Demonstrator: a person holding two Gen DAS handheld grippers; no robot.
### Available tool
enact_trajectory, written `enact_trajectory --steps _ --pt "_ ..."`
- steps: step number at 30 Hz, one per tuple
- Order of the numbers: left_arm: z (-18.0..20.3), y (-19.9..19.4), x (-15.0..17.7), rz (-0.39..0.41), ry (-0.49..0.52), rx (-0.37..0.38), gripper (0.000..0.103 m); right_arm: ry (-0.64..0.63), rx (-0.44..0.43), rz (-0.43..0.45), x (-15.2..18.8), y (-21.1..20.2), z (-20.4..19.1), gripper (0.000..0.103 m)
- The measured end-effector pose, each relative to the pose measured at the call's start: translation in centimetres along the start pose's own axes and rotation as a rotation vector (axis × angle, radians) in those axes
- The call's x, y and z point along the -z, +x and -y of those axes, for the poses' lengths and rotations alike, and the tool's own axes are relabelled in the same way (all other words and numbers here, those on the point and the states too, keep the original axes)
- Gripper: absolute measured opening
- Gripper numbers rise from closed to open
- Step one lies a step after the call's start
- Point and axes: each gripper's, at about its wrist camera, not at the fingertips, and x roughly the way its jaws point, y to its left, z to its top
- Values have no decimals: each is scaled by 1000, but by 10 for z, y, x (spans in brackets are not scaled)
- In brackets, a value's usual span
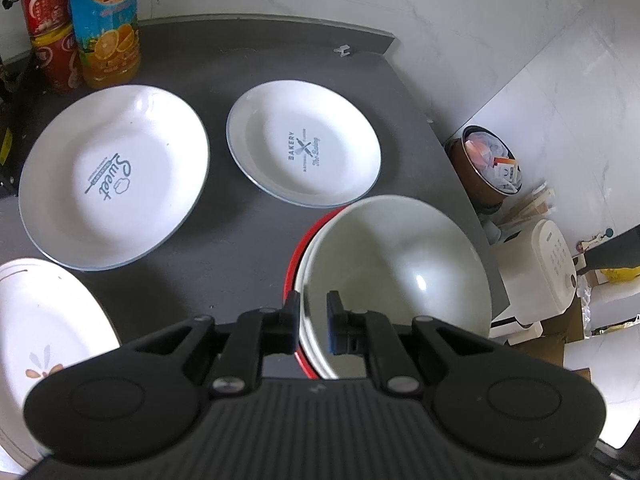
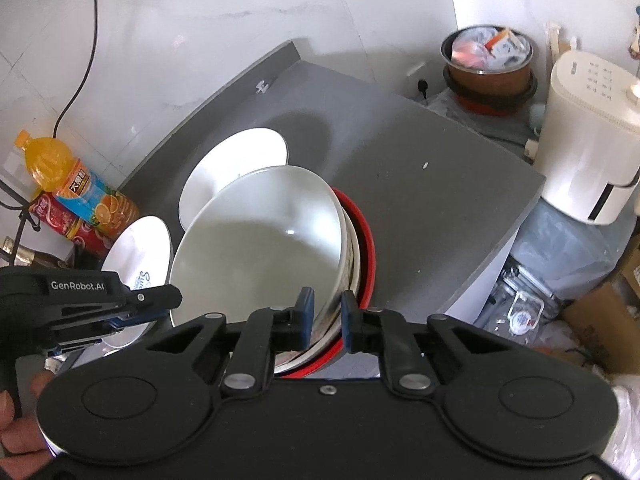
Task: Organize plates and bowls
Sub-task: 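Open both grippers and release the bowl on the stack, then move both grippers toward the white plate printed 'Sweet'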
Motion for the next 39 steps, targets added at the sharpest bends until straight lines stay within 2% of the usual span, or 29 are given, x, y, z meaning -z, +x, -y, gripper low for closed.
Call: enact_trajectory --steps 1,5,8,10,15,16,18,19,29,39 --pt "1 -1 -1 4 0 2 10 14 1 -8 -2 -1 1 18" --pt "4 -7 -8 25 -3 12 14 -16 2 45 -14 -16 -6 41" --pt "6 -11 -15 46 -8 19 15 -62 -16 71 -26 -19 -18 44" --pt "7 -13 -19 56 -19 12 22 -76 -38 68 -33 -17 -24 48" --pt "2 -21 -30 113 -44 -38 57 -123 -89 63 -50 -10 -40 57" --pt "-2 -23 -32 129 -66 -34 60 -131 -104 66 -54 -9 -44 61" --pt "-11 -27 -36 154 -114 -38 74 -158 -131 68 -62 -5 -51 64" --pt "-15 -29 -37 165 -135 -52 76 -170 -142 64 -65 -2 -56 65" --pt "-53 -38 -44 210 -332 -234 79 -300 -290 -38 -91 29 -94 75" --pt "-73 -52 -24 216 -489 -371 79 -429 -389 -169 -97 55 -127 77"
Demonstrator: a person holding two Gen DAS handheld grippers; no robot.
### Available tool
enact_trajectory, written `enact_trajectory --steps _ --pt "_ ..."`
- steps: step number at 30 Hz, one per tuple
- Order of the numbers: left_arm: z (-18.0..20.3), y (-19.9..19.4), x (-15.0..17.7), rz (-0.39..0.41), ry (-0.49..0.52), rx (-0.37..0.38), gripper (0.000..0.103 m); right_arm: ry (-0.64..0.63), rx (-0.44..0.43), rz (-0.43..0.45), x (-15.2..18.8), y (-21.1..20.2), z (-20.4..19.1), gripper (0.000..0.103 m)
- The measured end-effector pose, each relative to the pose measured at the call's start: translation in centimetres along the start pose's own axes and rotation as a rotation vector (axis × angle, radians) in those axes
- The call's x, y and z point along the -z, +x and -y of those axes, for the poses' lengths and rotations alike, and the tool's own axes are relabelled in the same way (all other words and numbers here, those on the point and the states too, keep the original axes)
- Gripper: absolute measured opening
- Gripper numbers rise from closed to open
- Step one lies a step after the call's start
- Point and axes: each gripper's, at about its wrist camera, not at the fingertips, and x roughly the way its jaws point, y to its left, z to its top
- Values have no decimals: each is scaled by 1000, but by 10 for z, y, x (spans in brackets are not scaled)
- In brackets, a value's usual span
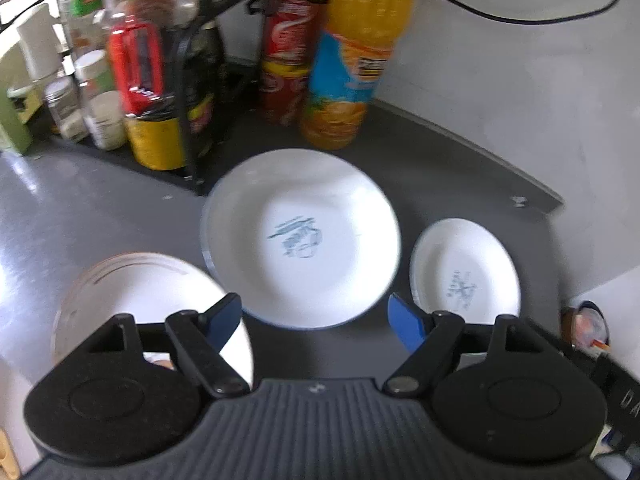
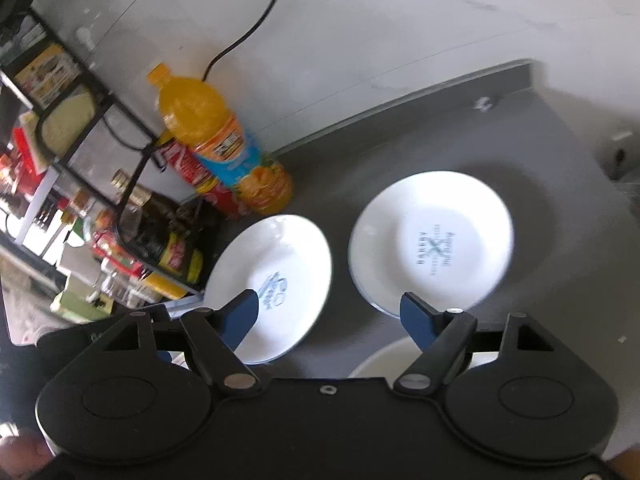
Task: Organize plates and bowls
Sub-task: 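Move both grippers toward the white plate printed 'Sweet'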
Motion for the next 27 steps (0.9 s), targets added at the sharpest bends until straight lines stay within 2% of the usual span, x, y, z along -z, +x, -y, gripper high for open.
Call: enact_trajectory --steps 6,13,21,27 --pt "-17 -4 2 -9 -48 -61 79 -35 -44 -63 -5 15 -13 78" --pt "-40 4 1 -61 -99 -103 79 -25 -63 -128 -7 35 -20 78" --pt "-63 21 -9 -102 -108 -125 79 -3 -46 -186 -12 62 -28 77" --pt "-75 35 -22 -98 -84 -112 79 10 -8 -207 -13 81 -33 74"
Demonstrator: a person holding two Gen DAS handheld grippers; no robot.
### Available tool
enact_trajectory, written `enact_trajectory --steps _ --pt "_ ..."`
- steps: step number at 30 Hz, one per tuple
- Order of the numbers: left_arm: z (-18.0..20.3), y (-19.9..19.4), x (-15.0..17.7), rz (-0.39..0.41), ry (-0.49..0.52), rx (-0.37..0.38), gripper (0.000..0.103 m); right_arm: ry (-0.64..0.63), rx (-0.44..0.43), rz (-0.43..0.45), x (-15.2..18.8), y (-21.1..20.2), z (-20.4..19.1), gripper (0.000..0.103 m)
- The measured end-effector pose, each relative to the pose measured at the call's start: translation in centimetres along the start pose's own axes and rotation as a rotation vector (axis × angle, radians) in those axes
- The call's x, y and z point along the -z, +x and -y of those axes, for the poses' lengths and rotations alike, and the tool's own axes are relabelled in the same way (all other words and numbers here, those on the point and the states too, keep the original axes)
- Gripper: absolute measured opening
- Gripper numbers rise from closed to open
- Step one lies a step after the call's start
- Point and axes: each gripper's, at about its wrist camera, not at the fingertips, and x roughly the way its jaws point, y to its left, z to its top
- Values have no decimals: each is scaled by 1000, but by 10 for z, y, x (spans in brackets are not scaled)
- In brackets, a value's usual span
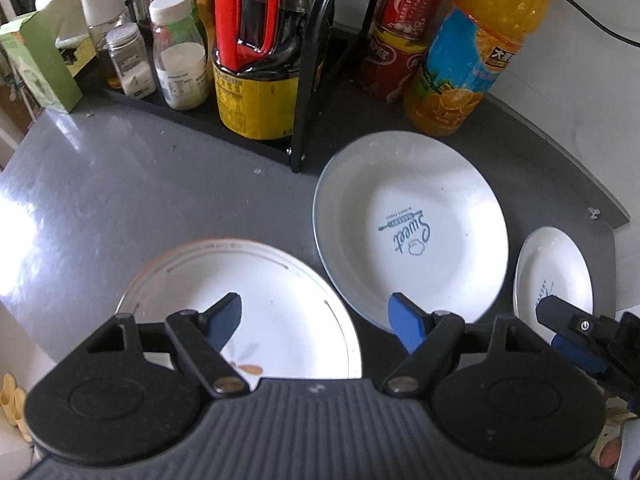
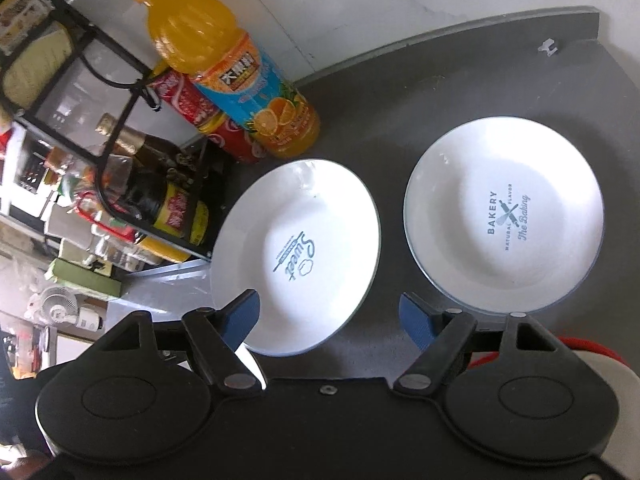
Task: Organize plates and bowls
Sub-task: 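Move both grippers toward the white plate printed 'Sweet', then close both grippers on the rim of the 'Sweet' plate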
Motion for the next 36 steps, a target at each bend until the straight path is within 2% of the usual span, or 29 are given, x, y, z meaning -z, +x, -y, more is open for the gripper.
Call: enact_trajectory --steps 10,16,22,27,36 --pt "-8 25 -26 2 76 57 74 69 74 -10 -5 31 1 56" --pt "-7 46 -42 -16 98 95 60 106 109 -33 -9 49 3 41" --pt "-2 67 -57 -25 108 127 49 143 143 -51 -12 59 5 34" --pt "-4 83 -61 -39 107 125 35 161 178 -56 -15 68 11 31" --pt "-16 108 -60 -66 75 147 25 193 200 -72 -24 85 18 25"
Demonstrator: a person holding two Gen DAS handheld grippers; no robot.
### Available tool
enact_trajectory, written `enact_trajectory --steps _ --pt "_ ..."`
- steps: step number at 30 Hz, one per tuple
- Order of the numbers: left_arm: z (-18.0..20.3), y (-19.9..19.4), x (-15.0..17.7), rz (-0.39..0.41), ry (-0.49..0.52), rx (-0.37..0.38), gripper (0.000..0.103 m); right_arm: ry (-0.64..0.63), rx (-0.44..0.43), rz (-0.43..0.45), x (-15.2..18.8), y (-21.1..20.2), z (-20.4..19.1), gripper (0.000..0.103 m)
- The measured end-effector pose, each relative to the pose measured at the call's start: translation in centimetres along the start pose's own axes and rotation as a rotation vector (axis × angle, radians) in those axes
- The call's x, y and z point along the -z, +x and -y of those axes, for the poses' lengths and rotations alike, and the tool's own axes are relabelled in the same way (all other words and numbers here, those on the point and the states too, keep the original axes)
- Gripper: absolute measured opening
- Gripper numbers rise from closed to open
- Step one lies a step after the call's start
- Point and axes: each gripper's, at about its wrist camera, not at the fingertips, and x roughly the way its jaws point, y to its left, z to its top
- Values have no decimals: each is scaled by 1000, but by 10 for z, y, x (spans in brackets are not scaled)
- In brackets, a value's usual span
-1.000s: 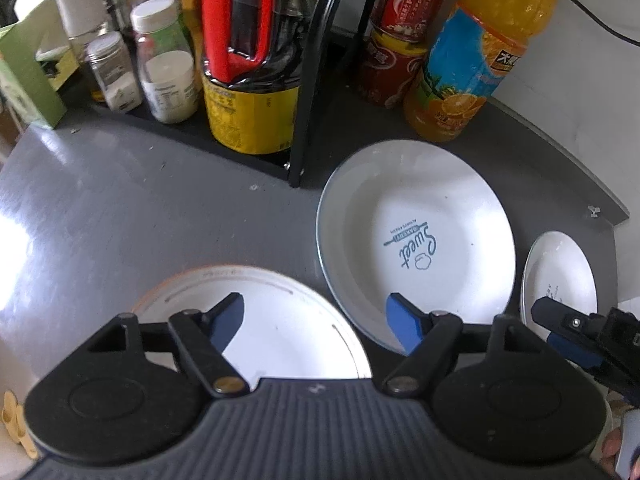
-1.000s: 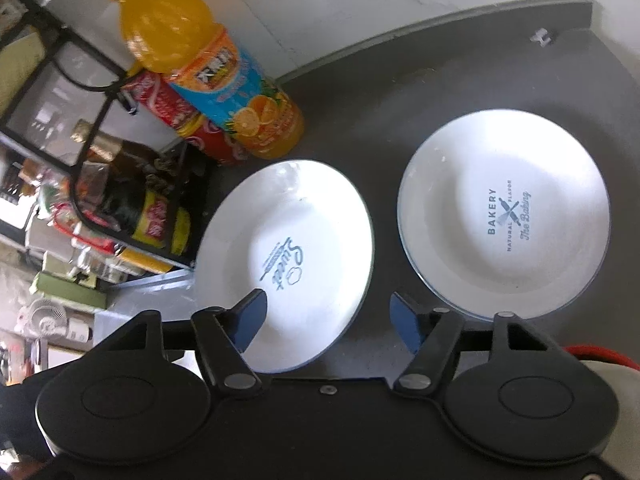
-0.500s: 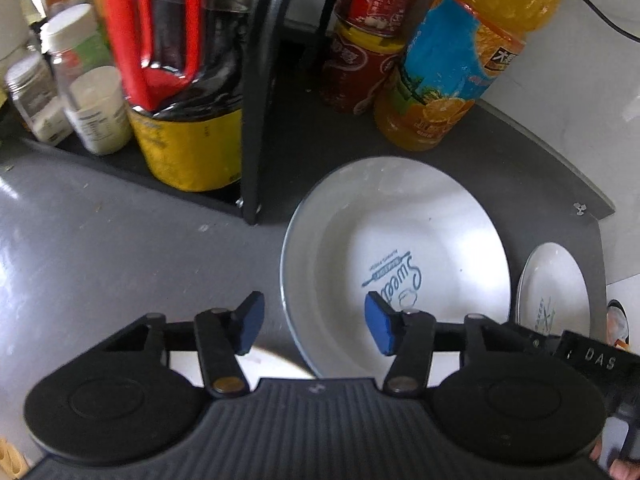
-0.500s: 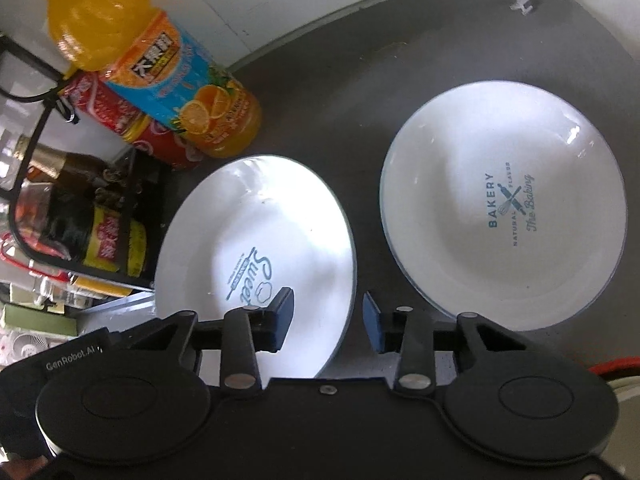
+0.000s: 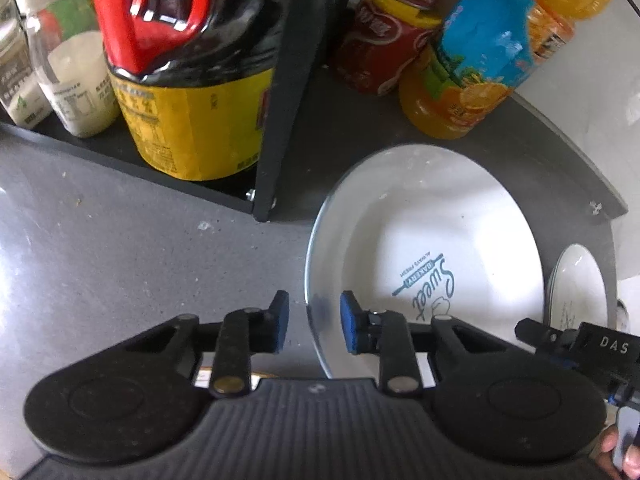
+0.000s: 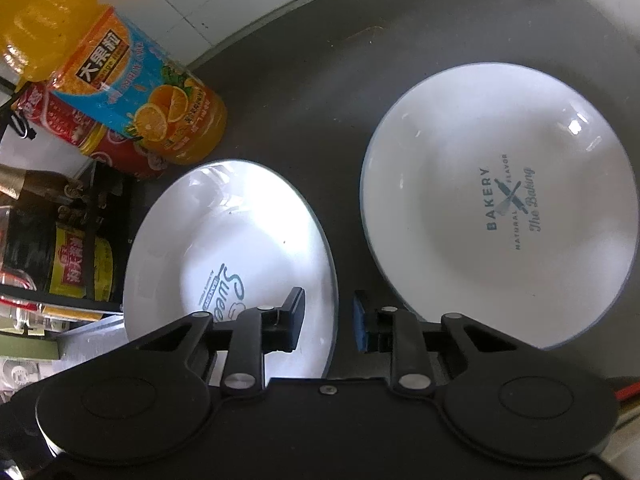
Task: Organize plates and bowls
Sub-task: 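Close both grippers on the rim of the 'Sweet' plate, then lift the 'Sweet' plate with both grippers and carry it toward the brown-rimmed plate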
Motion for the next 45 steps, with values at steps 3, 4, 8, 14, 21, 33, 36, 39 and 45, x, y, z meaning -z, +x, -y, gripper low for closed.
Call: enact_trajectory --steps 3,4,8,14,21,33,36,39,45 --pt "-4 4 -1 5 -30 24 23 4 7 -7 -2 6 0 21" --pt "-6 6 -2 5 -42 32 23 5 10 -8 -3 8 0 21" --pt "-11 11 -3 -4 -82 59 17 3 19 -16 -5 14 0 19" --pt "-17 14 -5 2 -154 98 13 -19 15 -21 -6 21 -4 16" --pt "-22 4 -6 14 -185 115 10 -31 -39 20 -1 4 0 10" --pt "-25 -27 -6 88 -229 137 3 -75 -117 72 5 -23 0 7" --pt "-26 -31 1 90 -245 140 3 -87 -127 70 10 -28 2 7" --pt "-26 -37 9 98 -246 138 3 -101 -137 70 15 -34 4 7" --pt "-28 -52 23 119 -289 130 3 -153 -158 68 21 -45 -1 8"
